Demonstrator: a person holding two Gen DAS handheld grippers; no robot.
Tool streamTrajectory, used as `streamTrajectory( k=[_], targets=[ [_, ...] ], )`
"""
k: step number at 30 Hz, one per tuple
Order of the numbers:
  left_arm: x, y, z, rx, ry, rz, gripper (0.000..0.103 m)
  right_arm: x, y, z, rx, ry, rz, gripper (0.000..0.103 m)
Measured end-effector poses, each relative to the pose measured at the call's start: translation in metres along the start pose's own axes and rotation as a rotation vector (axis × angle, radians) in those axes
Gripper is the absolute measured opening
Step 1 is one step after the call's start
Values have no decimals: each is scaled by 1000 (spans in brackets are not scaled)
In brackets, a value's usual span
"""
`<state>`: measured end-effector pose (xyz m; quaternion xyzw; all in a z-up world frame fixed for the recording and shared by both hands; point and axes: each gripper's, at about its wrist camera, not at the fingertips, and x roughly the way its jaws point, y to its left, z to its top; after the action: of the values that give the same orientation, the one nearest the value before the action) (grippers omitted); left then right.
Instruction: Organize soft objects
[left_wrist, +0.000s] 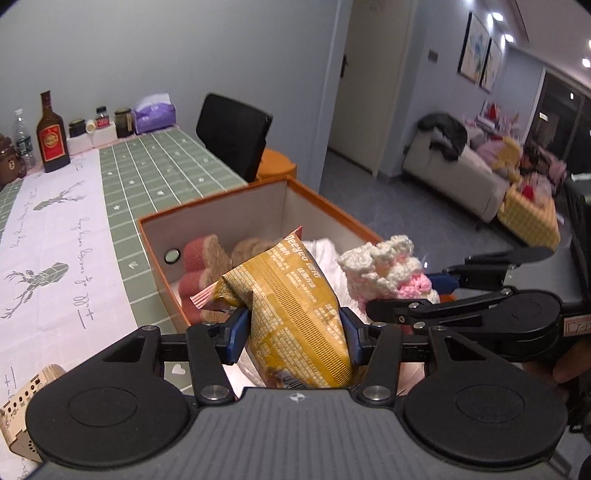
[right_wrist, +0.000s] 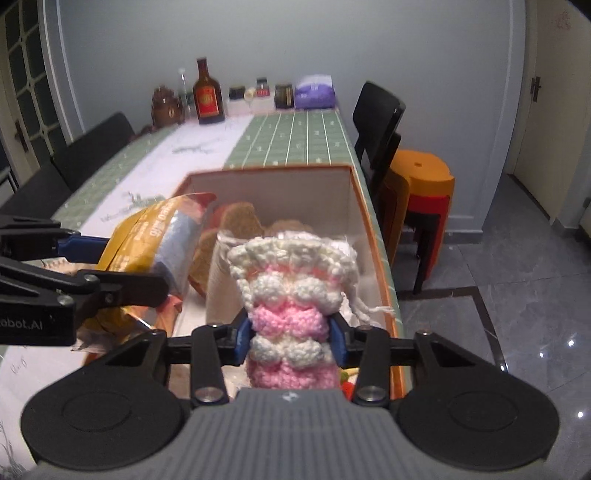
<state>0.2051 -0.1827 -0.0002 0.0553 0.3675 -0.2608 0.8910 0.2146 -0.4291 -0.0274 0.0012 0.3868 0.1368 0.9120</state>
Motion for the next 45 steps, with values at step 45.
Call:
streamTrajectory(
  k=[45],
  targets=[
    [-98, -1, -20, 35, -182, 183, 68, -56, 77, 9, -210, -112, -4, 71]
  ],
)
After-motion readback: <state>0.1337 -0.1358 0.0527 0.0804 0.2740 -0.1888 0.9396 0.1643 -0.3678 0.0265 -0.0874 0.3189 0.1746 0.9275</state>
